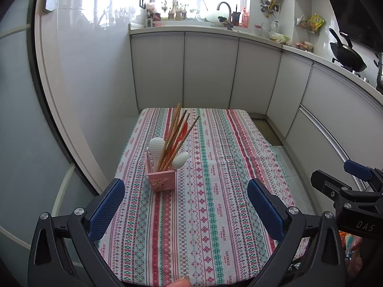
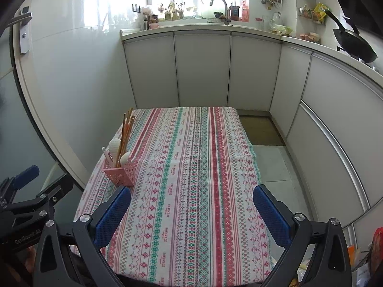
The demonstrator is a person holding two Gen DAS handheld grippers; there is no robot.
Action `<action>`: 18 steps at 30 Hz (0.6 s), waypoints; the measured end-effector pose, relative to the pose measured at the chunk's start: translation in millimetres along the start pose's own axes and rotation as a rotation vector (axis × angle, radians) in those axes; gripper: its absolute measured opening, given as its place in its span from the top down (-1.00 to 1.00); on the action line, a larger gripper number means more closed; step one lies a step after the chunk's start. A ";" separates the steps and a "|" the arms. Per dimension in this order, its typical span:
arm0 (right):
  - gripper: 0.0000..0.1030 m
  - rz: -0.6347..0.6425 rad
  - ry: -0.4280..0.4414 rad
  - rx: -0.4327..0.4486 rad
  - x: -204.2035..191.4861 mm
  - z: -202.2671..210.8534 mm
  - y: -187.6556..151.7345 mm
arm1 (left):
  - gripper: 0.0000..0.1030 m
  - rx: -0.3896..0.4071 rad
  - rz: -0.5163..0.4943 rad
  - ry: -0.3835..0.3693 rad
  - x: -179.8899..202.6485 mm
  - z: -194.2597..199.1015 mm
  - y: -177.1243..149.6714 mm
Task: Organize utensils
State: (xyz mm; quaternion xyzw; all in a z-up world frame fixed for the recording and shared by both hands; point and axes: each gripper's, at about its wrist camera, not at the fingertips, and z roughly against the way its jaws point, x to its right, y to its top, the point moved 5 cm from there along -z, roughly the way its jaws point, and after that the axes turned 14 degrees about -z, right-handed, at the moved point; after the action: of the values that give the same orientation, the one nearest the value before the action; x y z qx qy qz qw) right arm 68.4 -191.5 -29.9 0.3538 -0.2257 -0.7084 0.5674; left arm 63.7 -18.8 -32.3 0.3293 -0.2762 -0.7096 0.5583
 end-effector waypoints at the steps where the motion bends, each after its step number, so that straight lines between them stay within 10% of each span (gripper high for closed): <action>1: -1.00 -0.001 0.000 0.000 0.0 -0.4 -0.1 | -1.00 0.000 0.000 0.000 0.0 0.0 0.0; 18: -1.00 -0.004 0.001 0.012 0.8 2.9 1.6 | -1.00 0.003 0.008 0.005 -0.8 2.2 1.0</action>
State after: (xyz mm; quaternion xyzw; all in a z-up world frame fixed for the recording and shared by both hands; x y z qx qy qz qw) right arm 67.2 -192.9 -27.1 0.3582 -0.2291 -0.7079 0.5640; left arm 62.7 -18.2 -30.1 0.3306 -0.2772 -0.7061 0.5615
